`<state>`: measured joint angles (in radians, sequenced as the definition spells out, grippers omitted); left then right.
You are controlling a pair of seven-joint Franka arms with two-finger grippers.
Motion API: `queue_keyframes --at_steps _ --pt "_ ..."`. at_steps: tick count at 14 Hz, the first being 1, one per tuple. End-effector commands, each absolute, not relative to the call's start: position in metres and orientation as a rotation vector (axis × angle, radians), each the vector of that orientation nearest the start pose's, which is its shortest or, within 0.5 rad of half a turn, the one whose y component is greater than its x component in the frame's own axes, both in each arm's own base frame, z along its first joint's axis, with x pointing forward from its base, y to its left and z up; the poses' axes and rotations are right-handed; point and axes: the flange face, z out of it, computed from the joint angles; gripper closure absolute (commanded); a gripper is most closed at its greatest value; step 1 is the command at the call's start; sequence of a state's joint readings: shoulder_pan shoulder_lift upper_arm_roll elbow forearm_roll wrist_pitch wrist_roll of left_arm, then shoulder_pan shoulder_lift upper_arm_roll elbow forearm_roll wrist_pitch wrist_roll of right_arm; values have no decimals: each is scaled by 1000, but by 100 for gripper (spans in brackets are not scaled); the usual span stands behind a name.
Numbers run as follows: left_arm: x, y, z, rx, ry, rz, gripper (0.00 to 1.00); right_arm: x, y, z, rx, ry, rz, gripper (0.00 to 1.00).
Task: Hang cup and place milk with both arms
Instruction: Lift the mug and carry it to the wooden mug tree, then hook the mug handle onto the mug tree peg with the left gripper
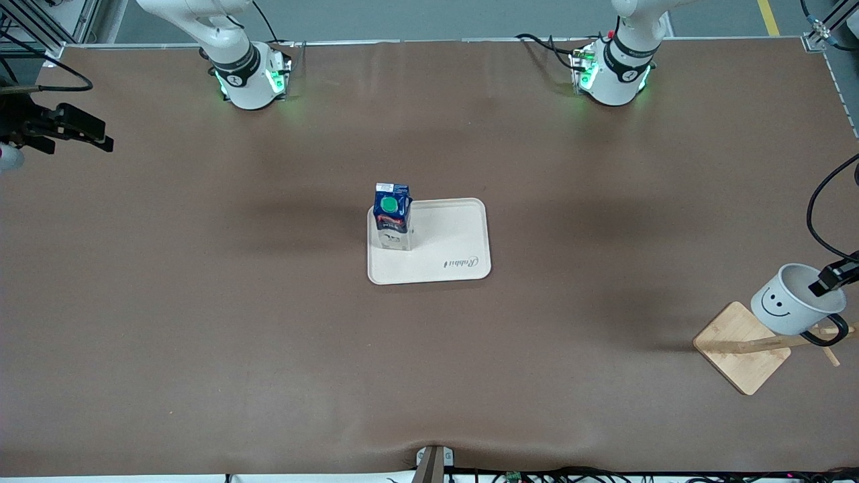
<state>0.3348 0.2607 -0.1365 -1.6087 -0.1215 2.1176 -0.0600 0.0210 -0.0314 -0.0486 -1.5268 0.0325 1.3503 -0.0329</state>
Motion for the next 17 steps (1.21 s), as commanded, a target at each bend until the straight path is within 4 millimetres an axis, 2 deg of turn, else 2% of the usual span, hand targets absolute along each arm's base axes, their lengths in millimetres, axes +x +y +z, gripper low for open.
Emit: queue_keyframes --at_steps 1,7,10,12,14,15,16,17 --pt "656 137 499 -3219 -525 -438 100 516 -10 651 -3082 -40 198 0" --pt "655 140 481 -3224 -540 -394 100 513 -13 655 -3079 -40 191 0" --pt "654 153 479 -3212 -555 -392 100 512 -36 657 -3057 -100 172 0" --pt "655 156 473 -3216 -529 -385 100 512 -32 656 -3047 -118 179 0" --pt "654 167 471 -3210 -548 -382 100 513 -26 656 -3047 -135 176 0" --pt "655 168 468 -3212 -542 -378 78 513 -23 656 -3050 -132 177 0" --pt "655 167 467 -3215 -542 -378 27 514 -19 656 -3052 -138 175 0" --pt "656 166 467 -3213 -544 -380 0 514 -18 656 -3054 -141 178 0"
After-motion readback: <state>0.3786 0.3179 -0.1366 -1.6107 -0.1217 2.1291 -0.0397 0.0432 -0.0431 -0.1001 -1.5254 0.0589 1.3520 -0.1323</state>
